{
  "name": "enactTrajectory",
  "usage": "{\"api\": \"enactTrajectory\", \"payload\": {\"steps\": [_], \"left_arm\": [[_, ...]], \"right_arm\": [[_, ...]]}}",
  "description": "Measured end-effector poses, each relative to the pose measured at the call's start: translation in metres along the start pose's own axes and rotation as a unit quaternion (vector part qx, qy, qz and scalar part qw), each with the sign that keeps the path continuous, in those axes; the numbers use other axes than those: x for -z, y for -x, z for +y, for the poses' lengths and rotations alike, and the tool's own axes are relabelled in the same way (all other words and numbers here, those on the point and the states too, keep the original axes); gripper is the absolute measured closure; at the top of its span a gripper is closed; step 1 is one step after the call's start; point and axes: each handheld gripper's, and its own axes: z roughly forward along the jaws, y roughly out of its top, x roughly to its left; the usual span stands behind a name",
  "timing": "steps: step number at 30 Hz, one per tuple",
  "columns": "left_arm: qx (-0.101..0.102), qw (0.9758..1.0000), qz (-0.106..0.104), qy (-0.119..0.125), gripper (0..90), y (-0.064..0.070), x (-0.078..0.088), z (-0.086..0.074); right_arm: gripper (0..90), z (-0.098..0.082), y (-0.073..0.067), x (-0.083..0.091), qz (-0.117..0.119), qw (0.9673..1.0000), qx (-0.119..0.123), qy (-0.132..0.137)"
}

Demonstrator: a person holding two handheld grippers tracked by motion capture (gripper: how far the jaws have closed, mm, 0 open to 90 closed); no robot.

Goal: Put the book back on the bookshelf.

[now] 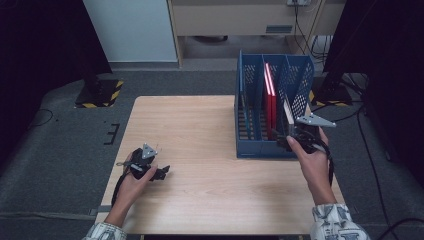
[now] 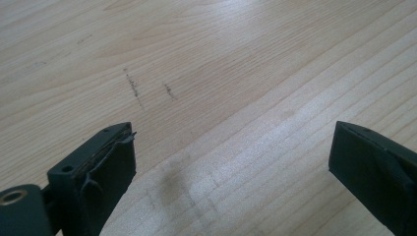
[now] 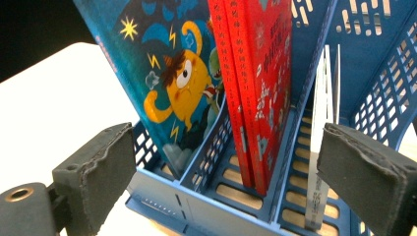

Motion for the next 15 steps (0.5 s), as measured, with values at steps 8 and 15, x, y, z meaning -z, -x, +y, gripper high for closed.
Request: {"api": "enactTrajectory", "payload": {"steps": [8,15], "left_arm": [[0.001,1.0000,-0.001,0.001,2.9,0.000,0.000,0.000],[0.000,1.0000,0.000,0.000,2.9,0.000,0.000,0.000]], "right_arm": [[8.7,-0.013,-0.015,0.000,0.013,0.9999,0.008,-0.007],[8.2,-0.014,-0.033,0.003,0.027,0.9995,0.015,-0.003]]}}
